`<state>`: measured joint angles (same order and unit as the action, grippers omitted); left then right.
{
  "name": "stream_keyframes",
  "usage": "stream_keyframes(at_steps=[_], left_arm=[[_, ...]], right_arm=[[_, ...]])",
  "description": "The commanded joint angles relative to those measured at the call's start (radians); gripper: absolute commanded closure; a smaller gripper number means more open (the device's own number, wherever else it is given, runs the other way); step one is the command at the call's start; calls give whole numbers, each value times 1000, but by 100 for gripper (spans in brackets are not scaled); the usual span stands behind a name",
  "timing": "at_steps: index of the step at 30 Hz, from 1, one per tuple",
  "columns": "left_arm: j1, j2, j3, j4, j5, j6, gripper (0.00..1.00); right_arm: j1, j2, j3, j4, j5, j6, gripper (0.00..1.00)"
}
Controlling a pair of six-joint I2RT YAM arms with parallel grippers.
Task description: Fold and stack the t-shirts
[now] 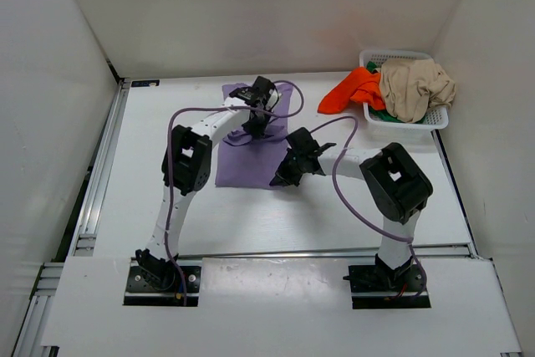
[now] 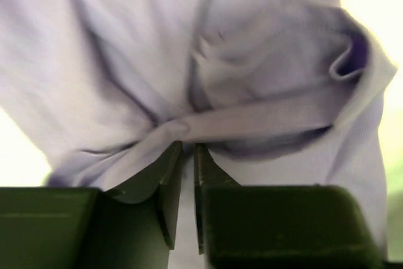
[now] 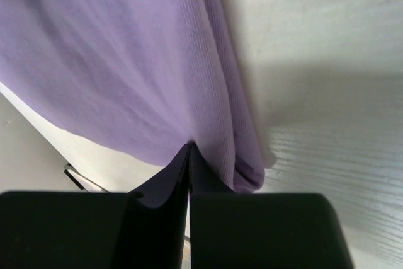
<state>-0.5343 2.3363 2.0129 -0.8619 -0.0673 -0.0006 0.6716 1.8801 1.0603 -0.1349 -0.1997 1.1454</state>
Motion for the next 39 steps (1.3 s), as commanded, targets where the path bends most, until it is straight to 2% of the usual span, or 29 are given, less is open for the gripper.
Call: stream_keyframes(at_steps=[1,6,10,13,14,17,18,20,22,26,29,34,39], left_arm=[[28,15,130,77,-133,1,74],[71,84,276,100,-207,1,71],[91,69,285,100,-203,1,71],[91,-63,178,100,-126,1,65],[100,-140,144,100,-61,1,65],[100,-311,-43,100,108,1,64],[100,-346,-153,100,133,1,64],[100,-405,-251,90,147,1,63],[91,-405,-330,32,147,1,64],[91,-384,-341,-69,187,1,70],[68,-335,-307,-158,210,1,71],[65,-206,-237,-167,147,1,77],[94,-147,-134,-157,133,1,77]], right_arm=[[20,-29,-37,-66,26,-10,100],[20,-48,-57,-75,26,-10,100],[20,-59,-57,-84,26,-25,100],[29,-59,13,-118,48,-79,100],[29,-59,33,-130,63,-96,100],[29,-50,102,-175,75,-137,100],[29,-41,102,-175,75,-138,100],[29,-41,112,-184,75,-138,100],[29,-41,99,-184,66,-128,100],[40,-41,61,-175,66,-107,100],[49,-52,43,-175,66,-96,100],[49,-52,24,-166,66,-75,100],[59,-62,1,-166,66,-75,100]])
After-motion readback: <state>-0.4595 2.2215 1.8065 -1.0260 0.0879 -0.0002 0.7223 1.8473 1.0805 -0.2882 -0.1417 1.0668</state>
